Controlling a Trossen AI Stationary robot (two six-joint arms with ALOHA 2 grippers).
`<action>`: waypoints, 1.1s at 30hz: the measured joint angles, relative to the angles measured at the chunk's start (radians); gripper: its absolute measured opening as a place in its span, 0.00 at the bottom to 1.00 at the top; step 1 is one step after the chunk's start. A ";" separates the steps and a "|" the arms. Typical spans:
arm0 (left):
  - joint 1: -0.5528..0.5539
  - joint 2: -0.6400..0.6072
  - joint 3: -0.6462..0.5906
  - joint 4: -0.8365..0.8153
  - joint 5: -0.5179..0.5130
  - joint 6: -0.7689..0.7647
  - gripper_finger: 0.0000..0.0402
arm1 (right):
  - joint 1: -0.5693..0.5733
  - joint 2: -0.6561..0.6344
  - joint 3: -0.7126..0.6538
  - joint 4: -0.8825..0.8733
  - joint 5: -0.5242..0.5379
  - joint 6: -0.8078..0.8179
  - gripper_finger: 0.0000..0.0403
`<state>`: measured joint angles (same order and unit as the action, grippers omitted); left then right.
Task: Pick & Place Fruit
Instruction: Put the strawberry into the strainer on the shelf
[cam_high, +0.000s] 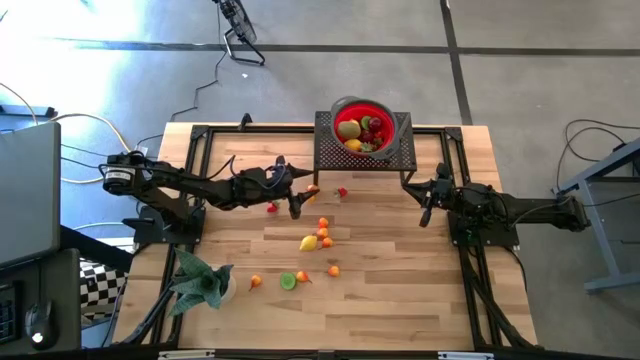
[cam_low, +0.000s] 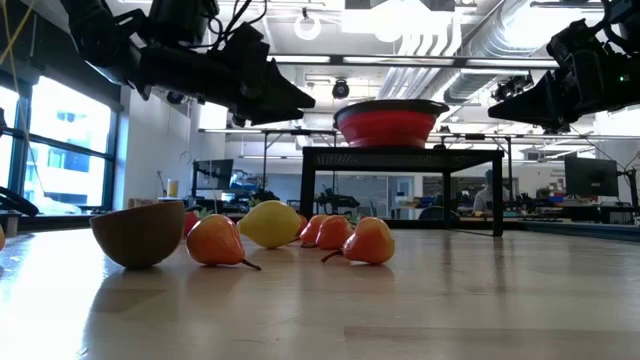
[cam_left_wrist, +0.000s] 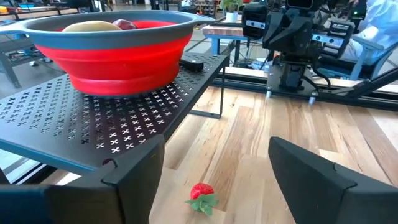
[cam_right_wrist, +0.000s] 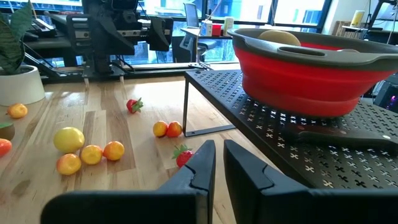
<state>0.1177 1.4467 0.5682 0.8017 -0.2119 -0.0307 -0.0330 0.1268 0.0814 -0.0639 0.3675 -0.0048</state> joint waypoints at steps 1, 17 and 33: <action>0.000 0.000 0.000 0.000 0.000 0.000 0.71 | 0.000 0.000 0.000 0.000 0.000 0.000 0.07; 0.000 0.000 0.069 -0.073 0.000 -0.106 0.71 | 0.000 0.000 0.000 0.000 0.000 0.000 0.07; 0.000 -0.005 0.459 -1.261 -0.010 -0.427 0.71 | 0.000 0.000 0.000 0.000 0.000 0.000 0.07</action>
<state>0.1177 1.4414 1.0270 -0.4594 -0.2214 -0.4578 -0.0330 0.1265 0.0814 -0.0643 0.3676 -0.0044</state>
